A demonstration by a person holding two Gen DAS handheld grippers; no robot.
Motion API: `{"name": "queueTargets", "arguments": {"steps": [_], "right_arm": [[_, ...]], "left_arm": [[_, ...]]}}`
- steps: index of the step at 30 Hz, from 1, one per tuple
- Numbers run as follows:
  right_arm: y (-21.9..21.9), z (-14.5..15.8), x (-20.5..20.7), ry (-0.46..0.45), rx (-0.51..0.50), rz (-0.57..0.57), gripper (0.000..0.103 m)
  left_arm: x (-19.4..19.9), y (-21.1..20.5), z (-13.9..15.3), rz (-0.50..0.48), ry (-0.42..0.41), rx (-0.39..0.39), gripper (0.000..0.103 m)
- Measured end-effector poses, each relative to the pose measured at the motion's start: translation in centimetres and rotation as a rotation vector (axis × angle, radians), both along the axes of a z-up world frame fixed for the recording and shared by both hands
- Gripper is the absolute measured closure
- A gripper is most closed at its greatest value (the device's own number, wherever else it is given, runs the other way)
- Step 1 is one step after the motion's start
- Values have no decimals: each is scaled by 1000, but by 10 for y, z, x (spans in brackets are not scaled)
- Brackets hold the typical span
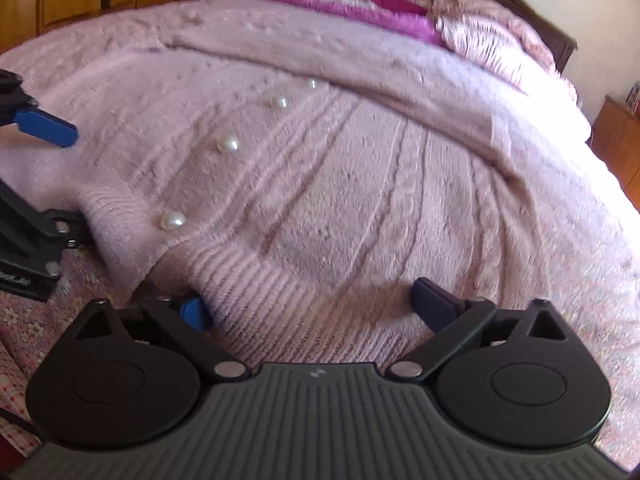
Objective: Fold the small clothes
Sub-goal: 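Grasp the hem corners with both grippers and lift them up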
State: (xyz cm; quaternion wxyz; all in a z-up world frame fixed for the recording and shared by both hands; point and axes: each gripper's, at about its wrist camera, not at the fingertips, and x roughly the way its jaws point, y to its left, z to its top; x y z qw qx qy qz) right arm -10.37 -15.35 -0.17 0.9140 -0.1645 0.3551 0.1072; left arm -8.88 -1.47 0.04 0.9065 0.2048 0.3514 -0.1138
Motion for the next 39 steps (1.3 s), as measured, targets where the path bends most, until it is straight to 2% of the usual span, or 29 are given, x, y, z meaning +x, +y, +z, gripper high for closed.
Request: {"name": "queueTargets", "arguments": {"steps": [2, 3, 4, 5, 6, 7, 10, 15, 21, 25, 30, 32, 33, 34, 36, 39], "right_arm": [[1, 5, -5, -40, -3, 1, 13], [1, 7, -6, -62, -7, -5, 18], [1, 9, -7, -77, -5, -6, 27], [1, 11, -7, -84, 3, -1, 32], [1, 13, -7, -85, 17, 7, 42], [1, 14, -7, -83, 29, 14, 52], [1, 19, -8, -95, 71, 22, 69], [-10, 37, 2, -120, 208, 7, 77], [-9, 45, 9, -130, 243, 5, 75], [-3, 35, -3, -102, 193, 40, 55], [-4, 24, 2, -73, 152, -5, 53], [-11, 25, 4, -97, 171, -49, 61], [-15, 27, 5, -104, 201, -66, 81], [-19, 31, 8, -97, 245, -80, 90], [-28, 42, 15, -103, 341, -98, 90], [-35, 58, 27, -131, 395, -86, 91]], "left_arm": [[-2, -1, 3, -9, -27, -7, 31], [-2, 0, 4, -20, -32, -21, 42], [-2, 0, 5, -29, -34, -39, 61], [-2, 0, 7, -41, -32, -63, 74], [-2, 1, 9, -55, -24, -92, 87], [-2, 1, 11, -59, -22, -114, 87], [0, 3, 21, -54, -48, -154, 90], [12, 10, 43, -38, -87, -229, 90], [31, 16, 52, 11, -107, -295, 90], [34, 15, 56, 15, -119, -312, 90], [33, 21, 58, 38, -133, -340, 91], [34, 22, 60, 41, -138, -350, 91], [34, 23, 62, 39, -146, -354, 91], [36, 23, 64, 37, -159, -353, 91], [41, 23, 71, 37, -188, -354, 91], [53, 25, 83, 41, -215, -372, 91]]}}
